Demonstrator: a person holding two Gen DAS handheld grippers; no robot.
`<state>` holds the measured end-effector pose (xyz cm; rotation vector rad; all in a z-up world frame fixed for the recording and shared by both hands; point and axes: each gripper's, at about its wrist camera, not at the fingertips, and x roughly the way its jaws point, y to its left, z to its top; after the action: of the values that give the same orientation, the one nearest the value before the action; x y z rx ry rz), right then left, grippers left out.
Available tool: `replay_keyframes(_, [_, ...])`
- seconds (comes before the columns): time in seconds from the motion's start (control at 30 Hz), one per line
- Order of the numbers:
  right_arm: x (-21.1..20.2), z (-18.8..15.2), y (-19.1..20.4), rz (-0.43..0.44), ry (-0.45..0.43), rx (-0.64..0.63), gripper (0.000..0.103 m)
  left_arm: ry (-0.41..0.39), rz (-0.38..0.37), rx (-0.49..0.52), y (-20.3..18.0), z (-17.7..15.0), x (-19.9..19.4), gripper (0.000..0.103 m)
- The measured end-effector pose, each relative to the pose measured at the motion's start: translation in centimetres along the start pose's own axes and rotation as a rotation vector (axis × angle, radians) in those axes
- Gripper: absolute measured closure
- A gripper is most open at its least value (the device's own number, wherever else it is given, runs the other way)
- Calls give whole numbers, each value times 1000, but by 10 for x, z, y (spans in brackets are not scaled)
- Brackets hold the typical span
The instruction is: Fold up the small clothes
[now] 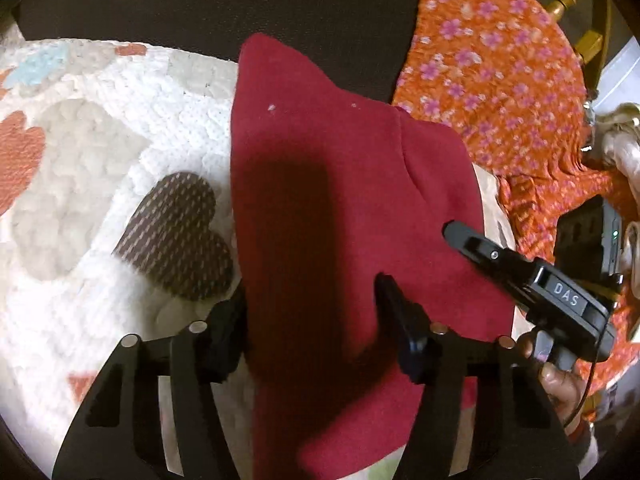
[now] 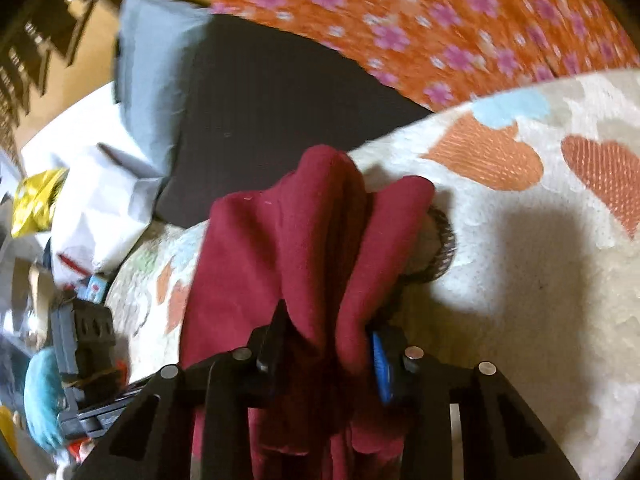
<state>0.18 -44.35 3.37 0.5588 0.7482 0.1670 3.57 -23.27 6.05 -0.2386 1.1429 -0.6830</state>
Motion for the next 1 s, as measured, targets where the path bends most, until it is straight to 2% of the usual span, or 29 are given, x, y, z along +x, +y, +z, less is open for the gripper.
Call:
replay_keyframes(0.07, [-14,-14,14,17,8,-19,69,7,-2,9,-5,-17,-25,44])
replay_keyframes(0.23, [-47,-80,38,63,74,-31,69,42,57,50,-13,-73,-75,44])
replay_keyframes(0.33, [-46,-120,38,5,163,-21,68,91,111,56,-15,-116,-86,44])
replay_keyframes(0.37, [-44,-129,37,-34,197,-20,64,116,144,61,-15,-130,-83,44])
replay_keyframes(0.43, [-54,-137,33,-69,171,-13,61,111,209,87,-18,-146,-82,43])
replay_keyframes(0.53, [-88,-134,43,-80,63,-23,61,18,275,139,-34,-149,-99,43])
replay_keyframes(0.57, [-98,-133,51,-70,28,-40,61,-40,305,161,-40,-150,-108,43])
replay_keyframes(0.63, [-109,-128,69,-44,-17,-96,61,-86,334,176,-45,-150,-114,43])
replay_keyframes(0.73, [-98,-126,90,-40,-3,-188,63,-110,355,162,-43,-150,-114,43])
replay_keyframes(0.8, [-81,-126,95,-44,22,-205,66,-128,383,177,-46,-148,-110,43])
replay_keyframes(0.83, [-71,-127,95,-65,34,-220,66,-139,404,189,-48,-148,-109,43])
replay_keyframes(0.9, [-50,-134,89,-212,82,-276,67,-151,436,211,-48,-149,-108,43])
replay_keyframes(0.93, [-42,-141,81,-245,118,-276,67,-150,450,216,-47,-150,-106,43])
replay_keyframes(1.0, [-49,-147,76,-231,89,-265,67,-146,461,217,-39,-154,-111,43])
